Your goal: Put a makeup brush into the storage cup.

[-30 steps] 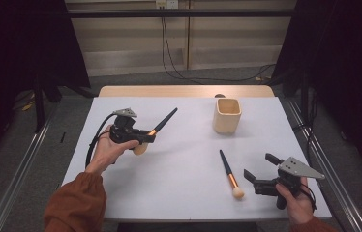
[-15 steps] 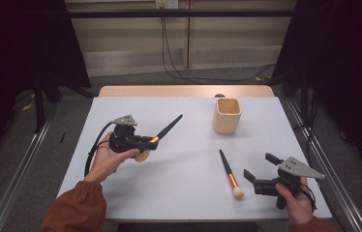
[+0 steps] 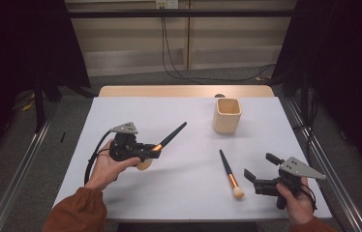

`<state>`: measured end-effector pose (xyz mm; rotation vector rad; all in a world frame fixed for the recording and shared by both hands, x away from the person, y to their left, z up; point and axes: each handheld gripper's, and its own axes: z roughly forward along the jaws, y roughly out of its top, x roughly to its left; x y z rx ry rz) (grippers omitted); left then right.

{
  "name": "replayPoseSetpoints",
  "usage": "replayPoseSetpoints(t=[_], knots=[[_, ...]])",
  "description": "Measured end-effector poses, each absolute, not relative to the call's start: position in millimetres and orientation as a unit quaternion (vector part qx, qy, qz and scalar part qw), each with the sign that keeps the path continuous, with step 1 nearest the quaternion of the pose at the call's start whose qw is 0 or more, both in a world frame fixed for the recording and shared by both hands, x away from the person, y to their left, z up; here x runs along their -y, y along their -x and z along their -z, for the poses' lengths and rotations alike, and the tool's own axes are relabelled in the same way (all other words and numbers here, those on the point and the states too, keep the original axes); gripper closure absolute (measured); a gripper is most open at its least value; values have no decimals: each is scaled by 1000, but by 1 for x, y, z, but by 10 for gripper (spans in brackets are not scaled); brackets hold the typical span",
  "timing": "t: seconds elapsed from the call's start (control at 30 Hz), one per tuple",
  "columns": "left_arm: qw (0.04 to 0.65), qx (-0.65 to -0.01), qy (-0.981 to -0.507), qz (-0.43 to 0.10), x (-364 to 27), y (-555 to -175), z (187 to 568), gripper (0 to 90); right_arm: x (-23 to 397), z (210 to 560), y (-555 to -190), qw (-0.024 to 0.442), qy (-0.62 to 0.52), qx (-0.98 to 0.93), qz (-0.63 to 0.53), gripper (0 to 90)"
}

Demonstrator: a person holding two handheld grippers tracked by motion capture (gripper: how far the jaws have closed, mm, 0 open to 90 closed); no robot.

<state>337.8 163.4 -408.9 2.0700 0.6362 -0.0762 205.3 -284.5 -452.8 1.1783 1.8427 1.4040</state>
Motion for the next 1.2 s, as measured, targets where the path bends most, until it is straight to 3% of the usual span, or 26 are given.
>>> replayPoseSetpoints(t=[1.2], knots=[[439, -146, -884, 74, -124, -309, 400, 660, 251, 444, -218, 206, -354, -736, -539, 6]])
